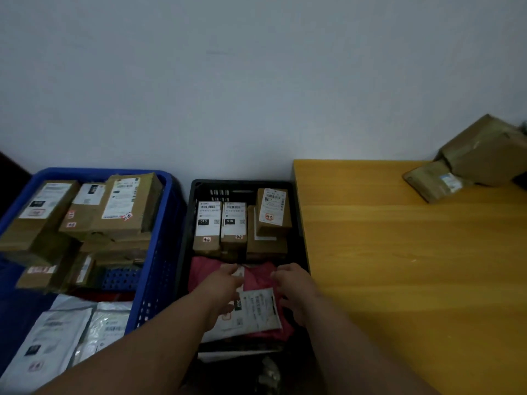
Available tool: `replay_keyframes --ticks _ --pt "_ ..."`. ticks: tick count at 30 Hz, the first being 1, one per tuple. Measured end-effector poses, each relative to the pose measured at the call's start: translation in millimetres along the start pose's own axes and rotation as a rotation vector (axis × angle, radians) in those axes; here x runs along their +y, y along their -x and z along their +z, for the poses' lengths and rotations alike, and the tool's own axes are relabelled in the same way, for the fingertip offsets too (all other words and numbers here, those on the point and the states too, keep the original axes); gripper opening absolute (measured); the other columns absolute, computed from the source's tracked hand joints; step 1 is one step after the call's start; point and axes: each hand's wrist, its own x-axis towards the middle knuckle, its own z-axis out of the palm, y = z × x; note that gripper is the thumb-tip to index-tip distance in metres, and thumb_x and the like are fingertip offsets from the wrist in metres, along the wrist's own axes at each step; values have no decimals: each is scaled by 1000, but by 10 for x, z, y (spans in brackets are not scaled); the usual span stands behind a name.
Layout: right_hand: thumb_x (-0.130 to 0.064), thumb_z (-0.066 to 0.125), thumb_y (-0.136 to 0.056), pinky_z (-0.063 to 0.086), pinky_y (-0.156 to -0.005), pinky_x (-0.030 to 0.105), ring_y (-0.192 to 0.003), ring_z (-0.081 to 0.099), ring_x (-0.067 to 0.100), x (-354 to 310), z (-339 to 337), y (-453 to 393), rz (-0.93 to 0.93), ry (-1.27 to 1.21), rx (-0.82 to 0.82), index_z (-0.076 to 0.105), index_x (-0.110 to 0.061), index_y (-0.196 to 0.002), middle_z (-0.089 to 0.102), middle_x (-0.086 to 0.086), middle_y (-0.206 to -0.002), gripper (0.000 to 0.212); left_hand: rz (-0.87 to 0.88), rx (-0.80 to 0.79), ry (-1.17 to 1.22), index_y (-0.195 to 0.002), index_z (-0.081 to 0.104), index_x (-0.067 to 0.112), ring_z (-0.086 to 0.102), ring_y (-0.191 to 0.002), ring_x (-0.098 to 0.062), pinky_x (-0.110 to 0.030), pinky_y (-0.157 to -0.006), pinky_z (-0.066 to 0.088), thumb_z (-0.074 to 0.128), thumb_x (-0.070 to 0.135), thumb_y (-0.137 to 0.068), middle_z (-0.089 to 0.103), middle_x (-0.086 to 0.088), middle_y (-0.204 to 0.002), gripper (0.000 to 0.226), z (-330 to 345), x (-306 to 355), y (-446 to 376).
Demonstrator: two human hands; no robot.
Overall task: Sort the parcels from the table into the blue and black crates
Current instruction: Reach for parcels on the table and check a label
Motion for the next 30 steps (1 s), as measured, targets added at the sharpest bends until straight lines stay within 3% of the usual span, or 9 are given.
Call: replay_keyframes --ticks 2,4,7,9,13,15,20,25,30 --pt "-9 56 -81 49 -83 45 -83 53 26 14 -11 59 -5 6 -19 59 -5 -80 55 11 -89 5 -9 22 8 -143 42 25 57 -96 -18 -33 -79 51 47 16 -99 57 -4 -113 45 -46 -61 86" --pt "-9 57 -82 49 -79 42 -82 56 26 2 -30 45 -11 14 -30 55 -16 -71 58 8 -81 13 -1 37 24 -142 45 25 58 -99 -19 -31 -74 52 48 17 -99 58 -4 -116 43 -96 -84 132" --pt "-12 53 -81 44 -70 37 -70 53 21 -30 -15 -8 -35 11 -70 56 -17 -69 55 4 -72 13 3 78 58 -142 46 24 59 -103 -22 -38 -87 53 49 17 -99 61 -10 -120 44 -156 -108 91" --pt "-17 53 -85 45 -72 33 -76 55 18 -9 -4 -99 -30 36 -86 57 -18 -87 58 3 -84 5 -15 108 71 -142 46 24 60 -103 -23 -41 -91 53 49 17 -99 60 -12 -121 44 -145 -110 30" --pt "-23 54 -89 48 -73 30 -92 56 19 5 -4 -308 -18 122 -73 48 -16 -126 57 5 -111 38 -1 132 101 -142 46 20 58 -98 -18 -35 -84 51 49 17 -99 59 -7 -117 43 -38 -105 -182" --pt "-22 53 -90 52 -86 36 -103 58 23 -52 22 -441 -10 116 -61 43 -15 -136 56 7 -116 48 -2 118 127 -142 45 20 57 -99 -16 -35 -86 51 49 17 -100 58 -4 -112 43 7 -55 -320" --pt "-19 52 -92 52 -90 37 -103 56 23 -311 99 -881 -40 131 35 42 -9 -139 51 12 -128 49 -33 111 160 -141 45 19 57 -103 -19 -38 -93 50 51 19 -98 59 -7 -113 44 -8 179 -862" --pt "-21 53 -92 51 -97 44 -111 55 27 -479 160 -1530 -55 68 139 46 -14 -135 43 11 -137 44 -26 20 43 -126 56 10 62 -100 -27 -33 -79 53 49 13 -98 64 -11 -109 29 55 531 -1580" --pt "-16 58 -88 48 -100 41 -118 51 30 -516 303 -2031 -51 116 252 47 -13 -137 41 10 -137 51 -19 -36 -121 -135 50 10 56 -116 -33 -47 -98 50 50 21 -96 57 -15 -129 40 156 736 -2182"
